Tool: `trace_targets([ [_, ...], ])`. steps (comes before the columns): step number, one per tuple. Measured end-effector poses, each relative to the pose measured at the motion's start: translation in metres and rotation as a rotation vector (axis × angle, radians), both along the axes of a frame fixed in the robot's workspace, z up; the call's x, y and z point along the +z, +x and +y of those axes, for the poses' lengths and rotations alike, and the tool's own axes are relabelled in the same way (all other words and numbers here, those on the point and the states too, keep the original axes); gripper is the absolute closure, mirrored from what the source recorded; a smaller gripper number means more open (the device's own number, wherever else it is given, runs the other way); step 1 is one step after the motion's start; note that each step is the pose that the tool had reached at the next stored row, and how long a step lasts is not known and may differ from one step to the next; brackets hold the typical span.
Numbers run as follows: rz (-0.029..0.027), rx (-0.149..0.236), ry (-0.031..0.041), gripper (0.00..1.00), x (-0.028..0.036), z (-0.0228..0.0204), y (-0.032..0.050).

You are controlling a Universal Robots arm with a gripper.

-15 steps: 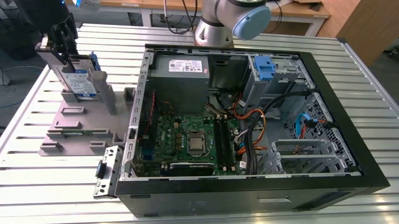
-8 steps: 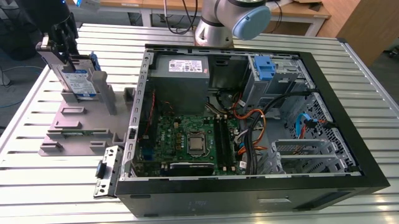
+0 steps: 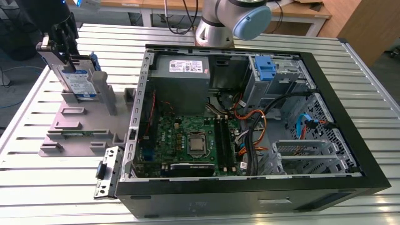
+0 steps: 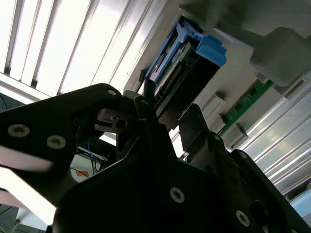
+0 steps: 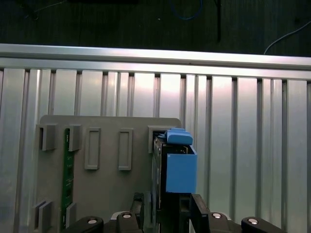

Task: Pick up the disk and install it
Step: 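Pick up the disk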

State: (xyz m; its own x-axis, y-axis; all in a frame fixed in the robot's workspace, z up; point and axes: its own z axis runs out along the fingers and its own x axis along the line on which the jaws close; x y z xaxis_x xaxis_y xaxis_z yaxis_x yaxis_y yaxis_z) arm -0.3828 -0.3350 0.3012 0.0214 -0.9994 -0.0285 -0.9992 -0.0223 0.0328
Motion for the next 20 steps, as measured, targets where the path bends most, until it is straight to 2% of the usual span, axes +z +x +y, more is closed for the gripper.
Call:
trace_targets([
  [1,0.0000,0.000,0.0000,0.51,0.0000,0.0000,0.0000],
  [2,-0.0001,0.000,0.0000,0.58,0.0000,0.0000,0.0000],
  [16,-0.0001,0.000,0.0012,0.58,0.0016,0.0002,0.0000],
  [17,0.0000,0.000,0.0061,0.58,0.0016,0.0001,0.0000],
  [18,0.0000,0.000,0.0169,0.58,0.0016,0.0001,0.0000],
  [20,0.0000,0.000,0.0203,0.58,0.0016,0.0002,0.0000],
])
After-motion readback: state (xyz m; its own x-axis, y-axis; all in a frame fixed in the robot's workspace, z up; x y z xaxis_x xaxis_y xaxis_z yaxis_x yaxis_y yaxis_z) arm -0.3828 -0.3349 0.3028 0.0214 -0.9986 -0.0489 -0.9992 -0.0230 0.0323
